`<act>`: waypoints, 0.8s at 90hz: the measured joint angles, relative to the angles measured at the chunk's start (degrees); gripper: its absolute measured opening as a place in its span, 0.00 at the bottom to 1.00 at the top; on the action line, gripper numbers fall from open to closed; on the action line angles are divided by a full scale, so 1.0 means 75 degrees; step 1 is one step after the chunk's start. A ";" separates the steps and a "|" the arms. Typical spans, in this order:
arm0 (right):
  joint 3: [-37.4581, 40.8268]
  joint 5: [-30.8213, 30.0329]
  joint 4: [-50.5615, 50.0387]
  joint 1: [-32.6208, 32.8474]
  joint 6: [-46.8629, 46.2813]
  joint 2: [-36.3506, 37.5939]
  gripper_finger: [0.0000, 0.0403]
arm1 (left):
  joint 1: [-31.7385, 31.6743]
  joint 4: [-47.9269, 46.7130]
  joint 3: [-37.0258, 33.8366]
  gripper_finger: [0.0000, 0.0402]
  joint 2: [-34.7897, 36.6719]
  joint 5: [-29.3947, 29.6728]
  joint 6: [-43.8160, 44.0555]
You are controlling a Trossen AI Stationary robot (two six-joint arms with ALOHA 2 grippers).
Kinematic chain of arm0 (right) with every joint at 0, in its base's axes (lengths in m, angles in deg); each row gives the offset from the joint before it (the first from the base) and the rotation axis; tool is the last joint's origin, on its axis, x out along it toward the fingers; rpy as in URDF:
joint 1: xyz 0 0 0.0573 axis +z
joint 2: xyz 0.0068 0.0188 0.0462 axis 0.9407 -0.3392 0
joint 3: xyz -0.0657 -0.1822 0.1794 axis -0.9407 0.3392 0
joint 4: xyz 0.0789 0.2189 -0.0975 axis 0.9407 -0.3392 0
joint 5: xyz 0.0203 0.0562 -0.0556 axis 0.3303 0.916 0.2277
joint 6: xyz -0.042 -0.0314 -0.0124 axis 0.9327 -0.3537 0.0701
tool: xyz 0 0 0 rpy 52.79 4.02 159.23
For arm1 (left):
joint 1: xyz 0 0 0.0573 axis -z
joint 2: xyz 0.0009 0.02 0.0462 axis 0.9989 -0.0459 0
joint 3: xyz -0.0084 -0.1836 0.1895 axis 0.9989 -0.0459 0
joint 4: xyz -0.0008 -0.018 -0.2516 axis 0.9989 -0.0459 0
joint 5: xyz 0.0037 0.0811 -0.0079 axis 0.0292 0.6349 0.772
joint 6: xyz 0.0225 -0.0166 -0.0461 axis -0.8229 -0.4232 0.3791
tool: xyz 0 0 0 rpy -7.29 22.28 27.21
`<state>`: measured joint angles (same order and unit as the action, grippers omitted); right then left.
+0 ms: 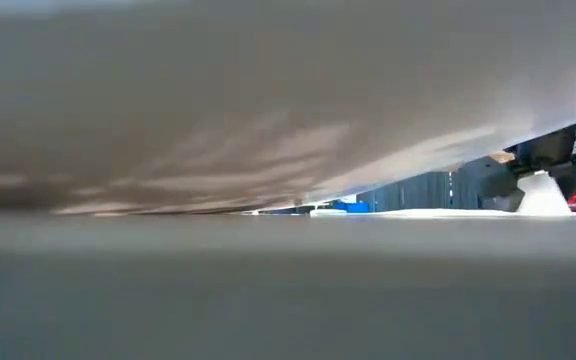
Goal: Stock shelves
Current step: Put the white vase plant under the shelf
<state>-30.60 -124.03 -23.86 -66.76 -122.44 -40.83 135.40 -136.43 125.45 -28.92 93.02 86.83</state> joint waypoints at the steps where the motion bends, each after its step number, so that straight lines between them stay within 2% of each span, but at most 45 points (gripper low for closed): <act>1: 0.0000 -0.0021 -0.0037 -0.0020 -0.0008 0.0000 0.81 | 0.0000 0.0012 0.0000 0.00 0.0002 0.0000 0.0000; 8: -0.0006 -0.0164 -0.0388 -0.0111 -0.0180 0.0000 0.92 | 0.0000 0.0134 0.0000 0.00 0.0000 0.0001 -0.0035; 12: -0.0013 -0.0164 -0.0520 -0.0141 -0.0295 0.0000 0.95 | 0.0000 0.0177 0.0000 0.00 0.0000 0.0006 -0.0056; 31: -0.0049 -0.0223 -0.0669 0.0027 -0.0297 0.0000 0.82 | 0.0000 0.0195 0.0000 0.00 0.0000 0.0023 -0.0056; 39: -0.0265 -0.0093 -0.1087 0.0284 -0.0278 -0.0003 0.83 | 0.0000 0.0248 0.0000 0.00 0.0000 0.0028 -0.0055; 56: -0.1051 -0.0136 -0.2040 0.0821 -0.0231 0.0073 0.94 | 0.0000 0.0394 0.0000 0.00 0.0000 0.0054 -0.0055; 72: -0.1149 -0.0068 -0.2272 0.1046 -0.0429 0.0050 0.93 | 0.0000 0.0582 0.0000 0.00 0.0000 0.0117 -0.0055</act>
<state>-39.22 -124.54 -40.90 -58.91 -125.66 -40.46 135.40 -132.06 125.45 -28.93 93.89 86.41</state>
